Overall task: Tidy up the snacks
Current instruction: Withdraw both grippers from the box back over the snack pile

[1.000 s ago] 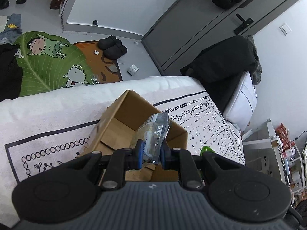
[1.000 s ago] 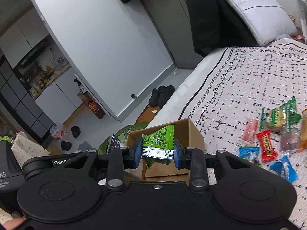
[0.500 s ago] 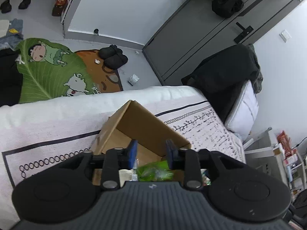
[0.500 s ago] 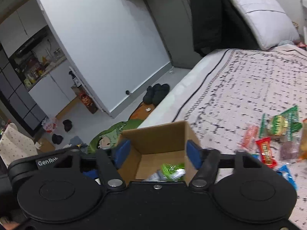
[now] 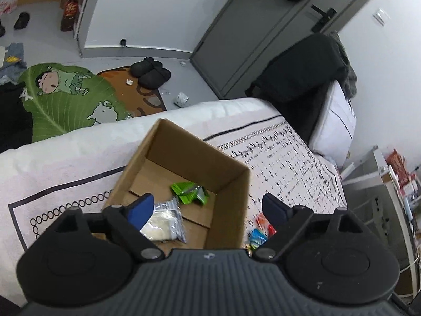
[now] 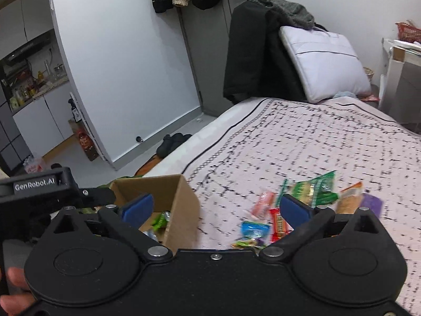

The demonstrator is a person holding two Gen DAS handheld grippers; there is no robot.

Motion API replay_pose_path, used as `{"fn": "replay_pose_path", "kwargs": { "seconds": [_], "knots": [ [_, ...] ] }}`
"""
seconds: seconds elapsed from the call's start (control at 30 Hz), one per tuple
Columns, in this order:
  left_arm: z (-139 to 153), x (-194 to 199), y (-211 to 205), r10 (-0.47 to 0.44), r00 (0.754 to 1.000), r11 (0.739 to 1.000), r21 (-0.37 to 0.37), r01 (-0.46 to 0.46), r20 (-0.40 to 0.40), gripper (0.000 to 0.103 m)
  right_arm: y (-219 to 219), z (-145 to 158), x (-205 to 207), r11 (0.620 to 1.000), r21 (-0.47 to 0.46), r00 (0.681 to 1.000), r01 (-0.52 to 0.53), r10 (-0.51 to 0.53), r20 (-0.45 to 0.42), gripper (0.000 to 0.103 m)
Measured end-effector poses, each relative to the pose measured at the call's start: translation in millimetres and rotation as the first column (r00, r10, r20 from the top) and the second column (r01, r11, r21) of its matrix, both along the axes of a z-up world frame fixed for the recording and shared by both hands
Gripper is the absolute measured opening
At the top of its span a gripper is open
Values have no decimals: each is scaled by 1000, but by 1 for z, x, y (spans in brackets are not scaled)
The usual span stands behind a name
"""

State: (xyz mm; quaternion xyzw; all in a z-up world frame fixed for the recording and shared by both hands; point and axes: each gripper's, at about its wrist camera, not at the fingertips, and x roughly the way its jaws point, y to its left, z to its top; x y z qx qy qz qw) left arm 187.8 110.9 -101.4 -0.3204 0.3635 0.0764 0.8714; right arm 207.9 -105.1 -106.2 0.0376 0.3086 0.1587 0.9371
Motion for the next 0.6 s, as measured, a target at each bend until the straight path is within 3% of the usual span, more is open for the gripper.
{"fn": "replay_pose_path", "kwargs": {
  "seconds": [0.3, 0.6],
  "knots": [
    [9, 1, -38, -86, 996, 995, 53, 86, -5, 93, -44, 0, -6, 996, -1, 996, 88, -88, 0, 103],
    [13, 5, -81, -137, 990, 987, 80, 138, -17, 98, -81, -2, -7, 996, -18, 996, 89, -89, 21, 103]
  ]
}}
